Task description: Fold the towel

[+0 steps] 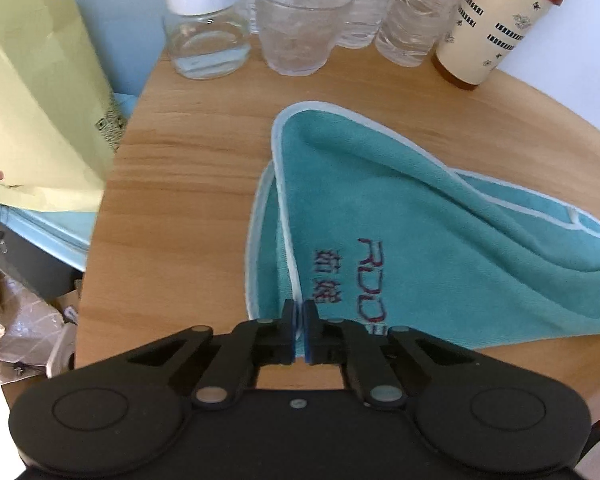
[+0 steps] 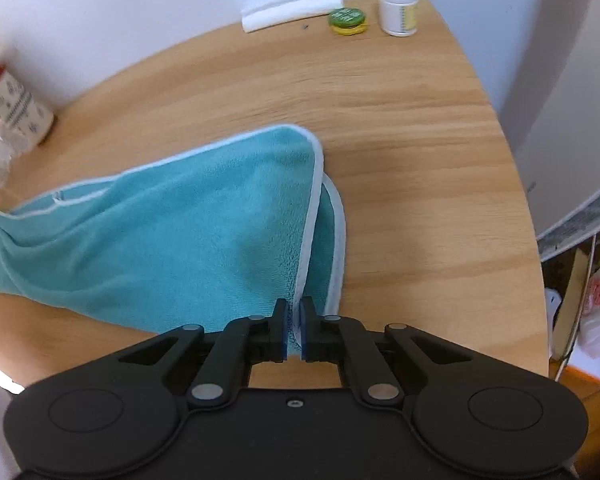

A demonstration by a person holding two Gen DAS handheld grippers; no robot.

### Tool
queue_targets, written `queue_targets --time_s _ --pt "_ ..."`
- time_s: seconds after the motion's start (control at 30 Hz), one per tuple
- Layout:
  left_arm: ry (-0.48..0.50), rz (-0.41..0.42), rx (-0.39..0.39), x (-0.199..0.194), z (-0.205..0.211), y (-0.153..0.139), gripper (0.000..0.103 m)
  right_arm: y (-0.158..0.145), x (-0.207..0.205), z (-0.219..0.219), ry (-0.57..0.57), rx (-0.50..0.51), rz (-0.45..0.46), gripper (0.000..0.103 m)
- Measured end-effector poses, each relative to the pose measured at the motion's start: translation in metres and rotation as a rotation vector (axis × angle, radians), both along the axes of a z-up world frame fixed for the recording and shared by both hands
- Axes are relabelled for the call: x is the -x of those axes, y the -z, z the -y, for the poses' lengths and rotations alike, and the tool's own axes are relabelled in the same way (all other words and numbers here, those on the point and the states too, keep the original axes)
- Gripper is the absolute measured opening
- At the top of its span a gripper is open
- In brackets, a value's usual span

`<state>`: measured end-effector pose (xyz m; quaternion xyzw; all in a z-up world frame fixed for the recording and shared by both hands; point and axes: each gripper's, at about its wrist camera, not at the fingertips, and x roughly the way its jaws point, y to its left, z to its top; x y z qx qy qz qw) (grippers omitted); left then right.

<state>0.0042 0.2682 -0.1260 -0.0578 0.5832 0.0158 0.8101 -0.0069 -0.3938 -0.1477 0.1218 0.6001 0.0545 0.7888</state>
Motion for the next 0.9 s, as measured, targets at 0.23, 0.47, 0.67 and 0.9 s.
queue_targets --time_s 0.23,0.47,0.67,0.9 --pt "-0.005 -0.019 -0.009 0.011 -0.006 0.005 0.003 0.011 0.019 0.009 0.06 -0.011 -0.035 0.006" --pt "0.103 -0.095 -0.061 0.009 0.007 0.013 0.016 0.03 0.012 -0.003 0.026 0.092 -0.048 0.012" --pt "0.152 -0.084 -0.131 0.002 0.001 -0.001 0.048 0.001 -0.009 -0.011 -0.113 0.243 -0.019 0.034" --pt "0.103 -0.067 -0.17 -0.005 -0.012 -0.01 0.049 -0.037 -0.063 -0.082 -0.403 0.277 0.133 0.034"
